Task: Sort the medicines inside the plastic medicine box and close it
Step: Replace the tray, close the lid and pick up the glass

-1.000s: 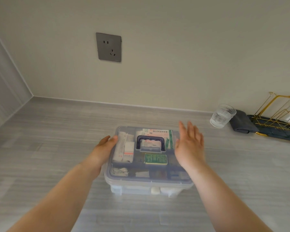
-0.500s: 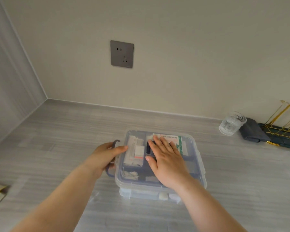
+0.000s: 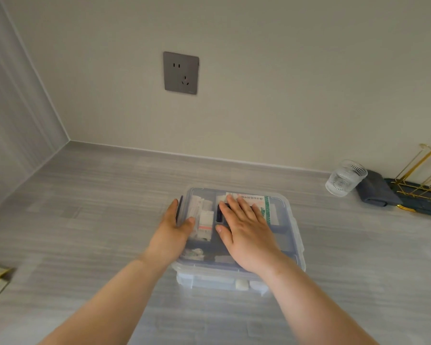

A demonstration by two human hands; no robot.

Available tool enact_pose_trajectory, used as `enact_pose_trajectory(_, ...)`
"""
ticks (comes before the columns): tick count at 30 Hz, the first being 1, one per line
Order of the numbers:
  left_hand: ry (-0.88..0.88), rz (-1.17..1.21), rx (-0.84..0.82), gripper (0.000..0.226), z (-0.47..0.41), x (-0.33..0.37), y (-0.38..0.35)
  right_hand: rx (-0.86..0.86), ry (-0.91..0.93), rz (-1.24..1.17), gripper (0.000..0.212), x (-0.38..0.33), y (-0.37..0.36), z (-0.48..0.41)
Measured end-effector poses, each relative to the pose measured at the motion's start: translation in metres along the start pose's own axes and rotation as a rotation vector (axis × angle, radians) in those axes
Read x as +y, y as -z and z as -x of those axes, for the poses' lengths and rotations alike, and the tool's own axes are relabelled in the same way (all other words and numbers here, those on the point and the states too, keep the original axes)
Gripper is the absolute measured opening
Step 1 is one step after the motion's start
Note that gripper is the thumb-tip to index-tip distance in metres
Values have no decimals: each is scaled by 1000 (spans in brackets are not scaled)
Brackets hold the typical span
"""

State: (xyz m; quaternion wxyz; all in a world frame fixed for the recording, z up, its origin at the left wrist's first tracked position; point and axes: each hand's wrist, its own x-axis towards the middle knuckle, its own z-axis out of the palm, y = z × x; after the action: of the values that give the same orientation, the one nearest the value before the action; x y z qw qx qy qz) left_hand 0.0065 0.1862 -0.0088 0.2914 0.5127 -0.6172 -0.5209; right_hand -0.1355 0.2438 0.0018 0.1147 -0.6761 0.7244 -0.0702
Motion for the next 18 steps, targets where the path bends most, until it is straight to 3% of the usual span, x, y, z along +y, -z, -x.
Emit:
enact_pose_trajectory(4,-191,-426,96,59,5,5,-6,156,-25,-158,51,3,4,8)
enact_pose_trajectory(8,-421,-539,-43,49,9,17,-20,416,-388,-309,57,36,13,23)
enact_pose_trajectory(11,-491,-853,-136,50,7,13,-28,348,-661,-451,71,62,14,33)
enact_pose_trajectory(13,-490,-956,-162,50,6,11,-30,260,-794,-752,78,70,10,35)
enact_pose_trajectory(16,-481,-981,-173,50,6,10,-30,120,-838,-1268,57,74,4,37)
enact_pose_trajectory(18,-489,-983,-165,50,6,10,-31,140,-815,-1322,39,74,4,36)
